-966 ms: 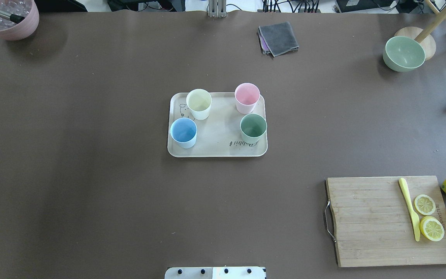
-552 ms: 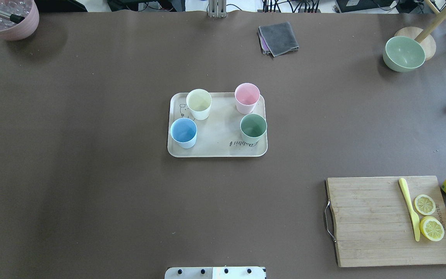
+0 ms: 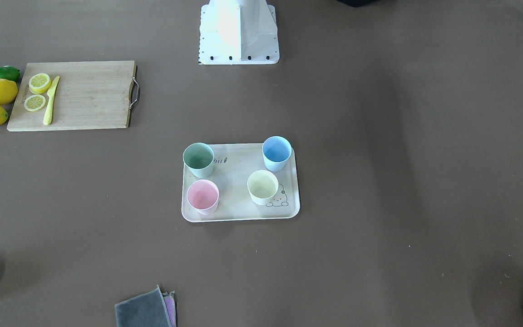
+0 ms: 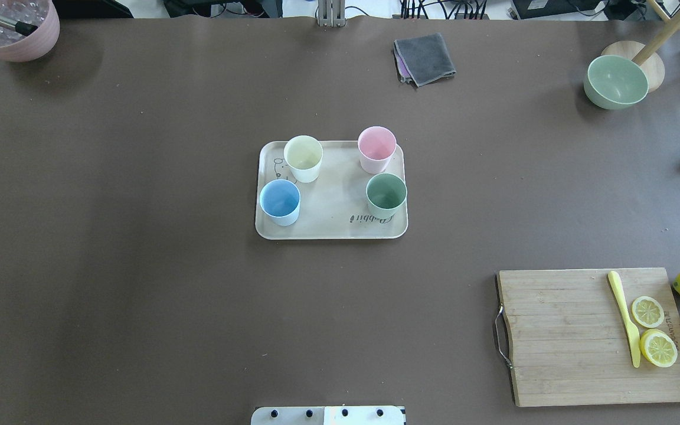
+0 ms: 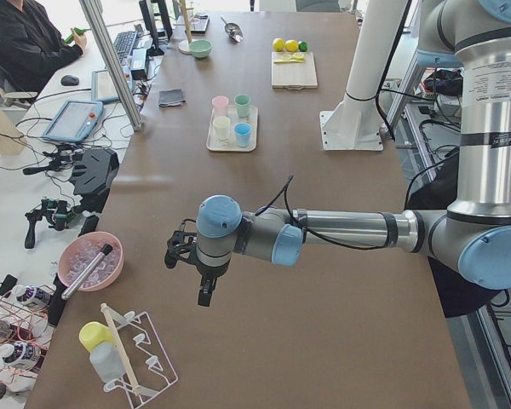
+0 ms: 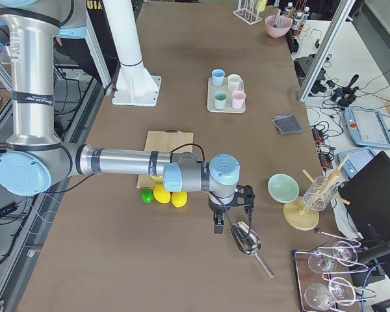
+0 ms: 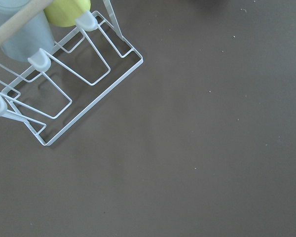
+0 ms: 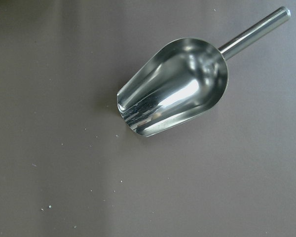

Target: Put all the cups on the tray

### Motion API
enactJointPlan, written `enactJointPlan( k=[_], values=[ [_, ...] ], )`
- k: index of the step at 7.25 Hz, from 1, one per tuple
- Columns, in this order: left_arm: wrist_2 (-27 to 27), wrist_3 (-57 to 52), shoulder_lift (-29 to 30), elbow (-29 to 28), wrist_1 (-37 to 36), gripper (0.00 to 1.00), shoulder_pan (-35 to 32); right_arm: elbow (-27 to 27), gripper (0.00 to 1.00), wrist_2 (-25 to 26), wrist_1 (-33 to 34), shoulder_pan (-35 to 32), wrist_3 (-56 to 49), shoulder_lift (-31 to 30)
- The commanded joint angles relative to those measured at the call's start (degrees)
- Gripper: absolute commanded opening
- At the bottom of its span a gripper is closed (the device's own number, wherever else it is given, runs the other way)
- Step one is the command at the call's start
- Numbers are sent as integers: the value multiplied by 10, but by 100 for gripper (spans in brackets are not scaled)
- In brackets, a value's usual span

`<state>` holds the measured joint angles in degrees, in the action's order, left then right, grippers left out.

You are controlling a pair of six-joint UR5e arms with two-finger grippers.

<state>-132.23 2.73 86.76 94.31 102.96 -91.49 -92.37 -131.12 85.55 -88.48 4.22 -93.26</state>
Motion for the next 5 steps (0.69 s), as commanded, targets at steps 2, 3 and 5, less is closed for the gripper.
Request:
enactJointPlan(
  k=[2,3,5],
  values=[
    [0,0,3,-1,0,98,0,1,100,1,0,0,0,1],
    [0,0,4,-1,0,98,0,3,100,1,0,0,0,3],
    [0,0,4,-3,0,98,0,5,100,1,0,0,0,4]
  ],
)
